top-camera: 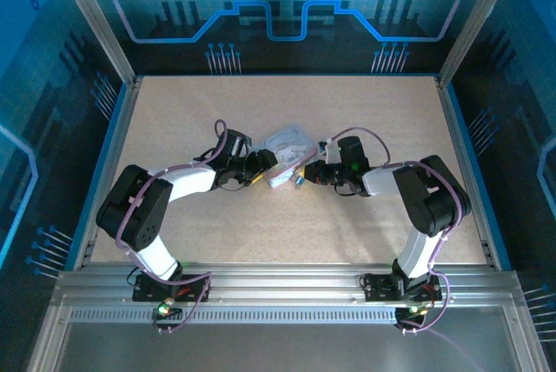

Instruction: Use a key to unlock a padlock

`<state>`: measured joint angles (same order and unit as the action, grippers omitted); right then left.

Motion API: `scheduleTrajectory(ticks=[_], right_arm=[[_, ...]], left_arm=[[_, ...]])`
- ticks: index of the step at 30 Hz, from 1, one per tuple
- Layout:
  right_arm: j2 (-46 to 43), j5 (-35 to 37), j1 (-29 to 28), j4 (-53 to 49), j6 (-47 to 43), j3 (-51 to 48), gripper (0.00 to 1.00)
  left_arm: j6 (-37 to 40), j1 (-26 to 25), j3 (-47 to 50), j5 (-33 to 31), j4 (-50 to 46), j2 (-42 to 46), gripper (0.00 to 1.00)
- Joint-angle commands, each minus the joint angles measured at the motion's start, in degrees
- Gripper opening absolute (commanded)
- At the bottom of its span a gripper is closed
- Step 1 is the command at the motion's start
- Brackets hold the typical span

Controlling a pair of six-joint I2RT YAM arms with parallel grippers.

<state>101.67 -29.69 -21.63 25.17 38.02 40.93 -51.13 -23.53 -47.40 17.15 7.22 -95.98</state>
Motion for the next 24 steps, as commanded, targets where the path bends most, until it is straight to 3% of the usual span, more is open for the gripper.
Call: scheduleTrajectory(ticks=[1,11,24], right_arm=[[-2.1,2.2,0.7,4.1,2.9,-0.2,0.05],[-2.2,3.8,1.0,5.1,5.7,0.6,0.05],[-7.8,4.8,2.7,-3.8,-0.5,-0.5,0.05]], left_arm=[[-0.2,-0.8,1.9,-1.0,-3.4,-1.4,0.71],[0.0,-0.8,1.7,-1.0,-3.7,-1.4,0.72],[2.0,0.0,1.0,-4.4,-5.7,4.0,0.79]])
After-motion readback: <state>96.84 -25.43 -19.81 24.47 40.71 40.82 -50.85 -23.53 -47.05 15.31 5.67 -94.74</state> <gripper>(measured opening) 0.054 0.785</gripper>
